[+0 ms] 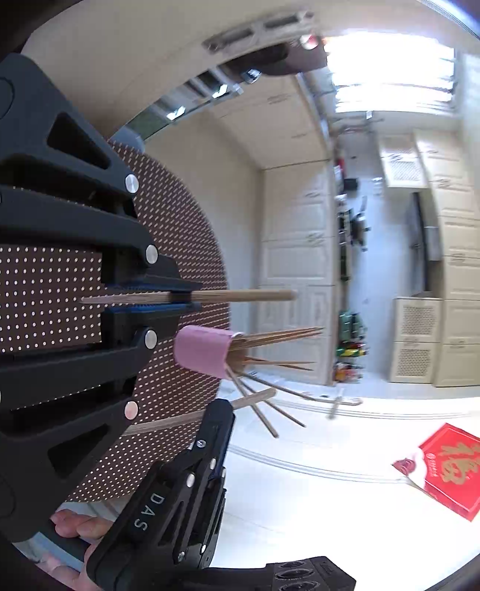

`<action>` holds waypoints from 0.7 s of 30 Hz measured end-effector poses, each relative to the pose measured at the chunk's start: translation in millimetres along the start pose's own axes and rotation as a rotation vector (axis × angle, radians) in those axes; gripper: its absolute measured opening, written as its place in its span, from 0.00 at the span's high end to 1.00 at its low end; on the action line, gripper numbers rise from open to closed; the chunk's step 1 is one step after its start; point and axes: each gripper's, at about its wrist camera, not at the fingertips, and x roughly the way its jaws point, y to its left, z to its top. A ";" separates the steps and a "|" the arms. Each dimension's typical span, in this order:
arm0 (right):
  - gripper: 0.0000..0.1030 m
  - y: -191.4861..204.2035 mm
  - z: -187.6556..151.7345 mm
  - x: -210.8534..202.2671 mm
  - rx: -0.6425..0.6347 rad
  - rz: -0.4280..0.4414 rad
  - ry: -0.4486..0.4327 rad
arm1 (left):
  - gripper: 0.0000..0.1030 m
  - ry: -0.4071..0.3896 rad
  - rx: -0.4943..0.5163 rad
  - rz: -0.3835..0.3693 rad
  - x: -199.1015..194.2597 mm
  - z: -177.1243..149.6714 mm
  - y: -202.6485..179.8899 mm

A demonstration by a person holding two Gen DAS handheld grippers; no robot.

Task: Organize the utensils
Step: 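Lift both held chopsticks and carry them over the pink cup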

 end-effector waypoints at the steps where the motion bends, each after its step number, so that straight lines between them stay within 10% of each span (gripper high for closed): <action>1: 0.95 1.7 0.8 -2.4 0.003 0.002 -0.006 | 0.94 -0.021 0.010 0.009 -6.3 -1.0 -4.1; 21: 0.95 -5.9 3.9 -29.4 0.031 -0.008 -0.179 | 0.94 -0.183 0.126 0.057 -19.5 1.6 -45.5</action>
